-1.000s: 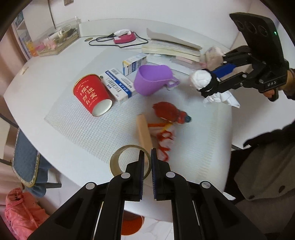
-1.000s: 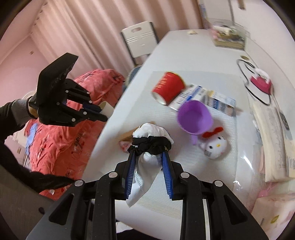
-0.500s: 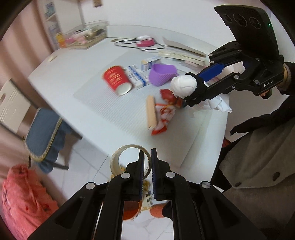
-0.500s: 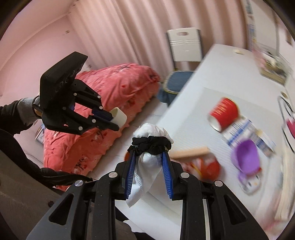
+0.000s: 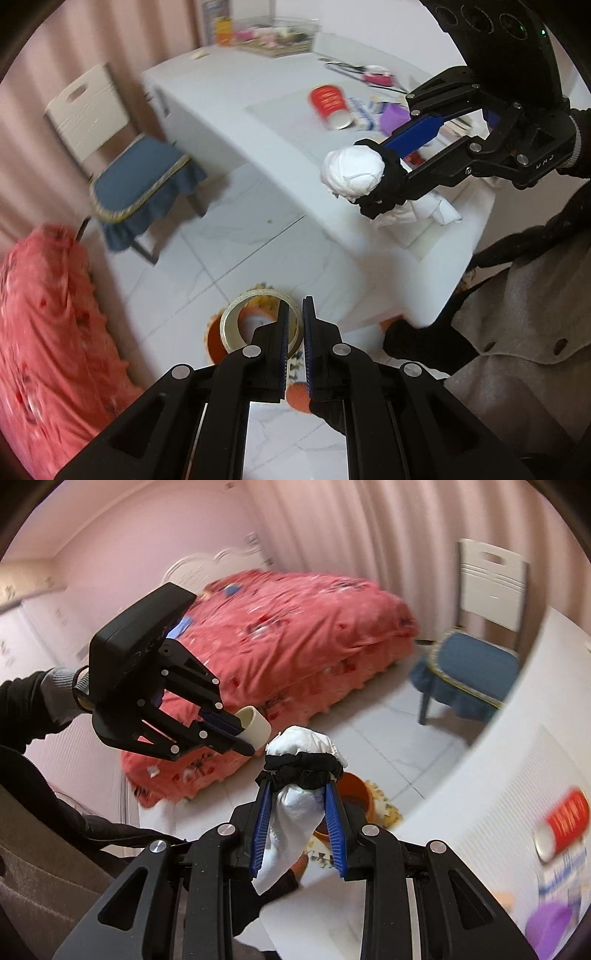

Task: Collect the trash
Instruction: 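Carry the tape roll and tissue with both tools over the orange bin, then open the left tool dropping the tape roll while the right tool drops the tissue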

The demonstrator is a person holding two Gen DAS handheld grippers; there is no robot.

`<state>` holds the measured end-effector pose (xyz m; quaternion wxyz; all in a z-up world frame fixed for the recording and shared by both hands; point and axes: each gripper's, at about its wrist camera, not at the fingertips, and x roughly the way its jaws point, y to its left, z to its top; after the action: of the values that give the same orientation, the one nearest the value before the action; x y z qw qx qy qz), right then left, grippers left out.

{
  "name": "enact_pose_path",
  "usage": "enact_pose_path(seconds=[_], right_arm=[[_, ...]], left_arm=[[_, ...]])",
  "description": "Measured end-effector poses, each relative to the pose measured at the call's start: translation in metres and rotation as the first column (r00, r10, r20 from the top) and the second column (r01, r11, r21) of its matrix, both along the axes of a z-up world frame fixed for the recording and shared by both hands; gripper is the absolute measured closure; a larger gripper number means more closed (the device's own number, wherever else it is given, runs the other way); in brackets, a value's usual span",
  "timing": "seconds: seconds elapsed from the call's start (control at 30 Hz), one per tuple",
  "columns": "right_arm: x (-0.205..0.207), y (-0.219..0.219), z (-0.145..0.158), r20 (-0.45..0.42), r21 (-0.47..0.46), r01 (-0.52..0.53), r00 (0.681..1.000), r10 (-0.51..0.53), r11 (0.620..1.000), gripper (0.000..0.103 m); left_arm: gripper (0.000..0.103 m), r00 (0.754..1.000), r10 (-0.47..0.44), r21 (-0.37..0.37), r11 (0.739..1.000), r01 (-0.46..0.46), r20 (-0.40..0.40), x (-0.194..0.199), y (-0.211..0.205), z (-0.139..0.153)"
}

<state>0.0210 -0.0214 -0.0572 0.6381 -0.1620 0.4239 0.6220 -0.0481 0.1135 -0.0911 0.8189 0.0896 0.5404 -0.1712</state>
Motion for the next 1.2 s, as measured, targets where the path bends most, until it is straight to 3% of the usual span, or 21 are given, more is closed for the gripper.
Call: enact_pose_path(seconds=[0.27, 0.5, 0.93, 1.2], right_arm=[[-0.016, 0.097, -0.037, -0.013, -0.059, -0.153, 0.988, 0.153, 0.986, 0.074], [-0.014, 0.155, -0.102, -0.027, -0.185, -0.223, 0.975, 0.222, 0.957, 0.074], [0.005, 0.21, -0.23, -0.111, -0.377, -0.204, 0.978, 0.175, 0.903, 0.074], [0.01, 0.229, -0.27, -0.138, -0.418, -0.161, 0.984, 0.113, 0.894, 0.065]], left_arm=[[0.094, 0.994, 0.088, -0.039, 0.995, -0.09, -0.061, -0.003, 0.048, -0.039], [0.094, 0.988, 0.111, -0.075, 0.99, -0.12, -0.109, 0.011, 0.083, -0.09], [0.094, 0.972, 0.146, -0.187, 0.966, -0.18, -0.185, 0.035, 0.112, -0.196], [0.094, 0.965, 0.152, -0.208, 0.958, -0.197, -0.216, 0.033, 0.12, -0.215]])
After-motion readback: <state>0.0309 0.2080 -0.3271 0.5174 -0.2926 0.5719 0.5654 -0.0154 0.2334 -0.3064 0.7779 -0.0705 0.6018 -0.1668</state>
